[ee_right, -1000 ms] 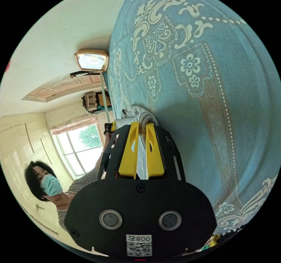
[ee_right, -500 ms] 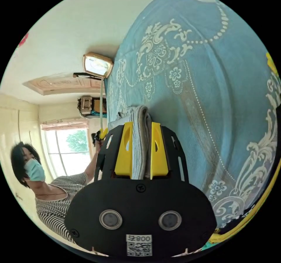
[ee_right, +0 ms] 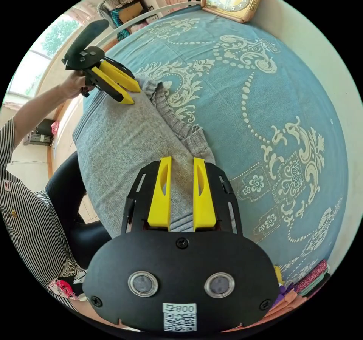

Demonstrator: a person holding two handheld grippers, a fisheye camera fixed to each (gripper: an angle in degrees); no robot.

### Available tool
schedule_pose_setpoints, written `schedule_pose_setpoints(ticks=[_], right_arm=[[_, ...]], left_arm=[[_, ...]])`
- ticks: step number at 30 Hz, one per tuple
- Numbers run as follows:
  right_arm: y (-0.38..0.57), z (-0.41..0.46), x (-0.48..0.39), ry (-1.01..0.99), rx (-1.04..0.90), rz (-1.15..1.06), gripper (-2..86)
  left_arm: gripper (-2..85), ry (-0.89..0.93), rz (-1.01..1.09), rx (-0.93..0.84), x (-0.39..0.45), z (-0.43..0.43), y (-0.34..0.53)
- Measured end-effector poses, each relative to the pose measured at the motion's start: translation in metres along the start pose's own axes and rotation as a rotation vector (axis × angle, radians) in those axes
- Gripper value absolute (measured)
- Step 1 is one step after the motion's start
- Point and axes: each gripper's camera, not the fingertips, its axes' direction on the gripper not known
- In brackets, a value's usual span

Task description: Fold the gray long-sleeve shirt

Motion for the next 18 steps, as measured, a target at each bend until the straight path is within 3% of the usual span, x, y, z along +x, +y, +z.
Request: schedule_pose_setpoints(ticks=[5, 11, 18], right_arm=[[0.017, -0.021, -0.01, -0.074, 0.061, 0.033, 4.3], [0.041, -0.075, -0.039, -0.001, 0.152, 0.024, 2.8], [0.029, -0.07, -0.044, 0.033, 0.097, 0.047, 2.9]], left_arm=[[3.3, 0.018, -0.017, 0.083, 0.02, -0.006, 0.007], [2.4, -0.034, -0.004, 0.195, 0.05, -0.027, 0.011], [2.6, -0.023, -0.098, 0.141, 0.045, 0.005, -0.004]])
